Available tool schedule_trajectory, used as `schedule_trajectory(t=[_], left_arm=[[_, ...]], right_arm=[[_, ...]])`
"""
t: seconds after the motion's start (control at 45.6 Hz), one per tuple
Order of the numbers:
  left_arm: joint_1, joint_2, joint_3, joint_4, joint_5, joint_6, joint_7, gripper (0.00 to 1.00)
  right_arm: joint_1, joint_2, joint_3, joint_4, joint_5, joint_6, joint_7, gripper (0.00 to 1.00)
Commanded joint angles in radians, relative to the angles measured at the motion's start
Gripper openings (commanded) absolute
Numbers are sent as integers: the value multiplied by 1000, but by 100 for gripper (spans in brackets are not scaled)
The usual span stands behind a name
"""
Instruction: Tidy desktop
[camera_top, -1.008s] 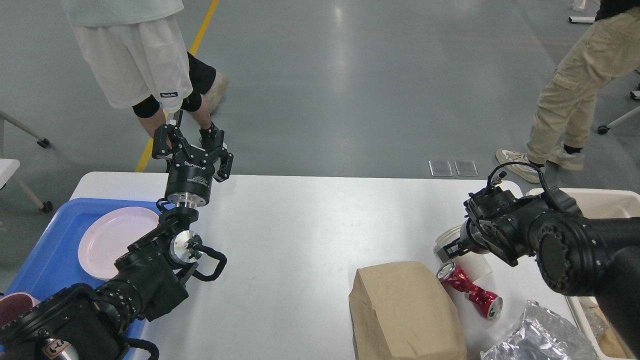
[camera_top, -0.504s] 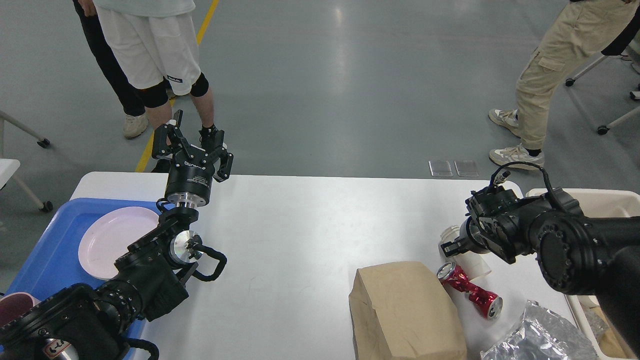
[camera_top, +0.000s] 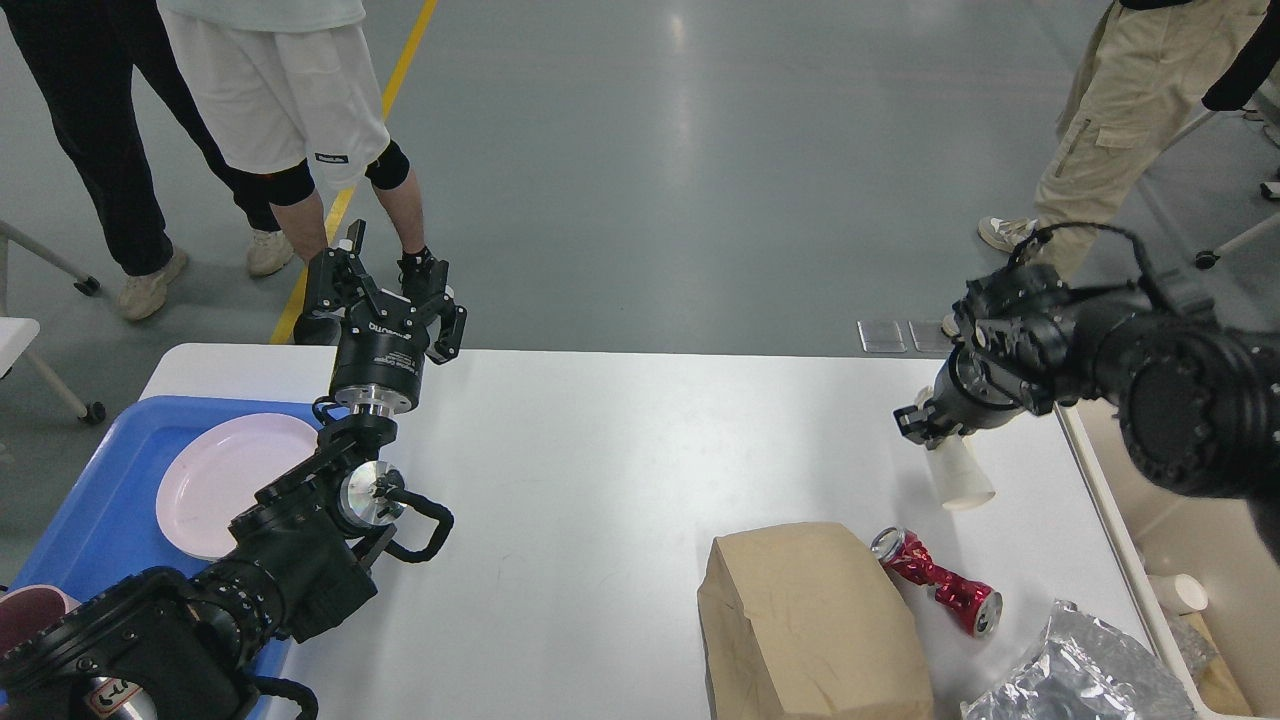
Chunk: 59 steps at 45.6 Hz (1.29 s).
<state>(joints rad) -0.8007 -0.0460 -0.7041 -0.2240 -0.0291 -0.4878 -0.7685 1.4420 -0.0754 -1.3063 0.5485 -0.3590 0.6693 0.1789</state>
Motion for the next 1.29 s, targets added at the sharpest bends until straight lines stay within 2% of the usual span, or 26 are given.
schedule_trajectory(t=[0.0, 0.11, 0.285, 0.46, 0.658, 0.855, 1.074, 1.162, 1.271], left_arm=[[0, 0, 0, 0, 0, 0, 0, 97], [0, 0, 0, 0, 0, 0, 0, 97], [0, 0, 0, 0, 0, 0, 0, 97], [0, 0, 0, 0, 0, 0, 0, 97], [0, 0, 0, 0, 0, 0, 0, 97], [0, 0, 0, 0, 0, 0, 0, 97], [0, 0, 0, 0, 0, 0, 0, 97], [0, 0, 0, 0, 0, 0, 0, 97], [0, 0, 0, 0, 0, 0, 0, 97]], right_arm=[[148, -27, 1, 25, 6, 142, 7, 0], [282, -44, 1, 33, 6, 288, 8, 0], [466, -41, -13, 80, 5, 291, 7, 0], [555, -67, -47, 79, 2, 291, 4, 0], [554, -164, -131, 42, -12, 291, -4, 0], [500, -331, -215, -38, -15, 291, -4, 0], [379, -529, -212, -131, -2, 291, -4, 0], [318, -595, -200, -140, 9, 205, -4, 0], [218, -636, -122, -162, 11, 18, -4, 0]])
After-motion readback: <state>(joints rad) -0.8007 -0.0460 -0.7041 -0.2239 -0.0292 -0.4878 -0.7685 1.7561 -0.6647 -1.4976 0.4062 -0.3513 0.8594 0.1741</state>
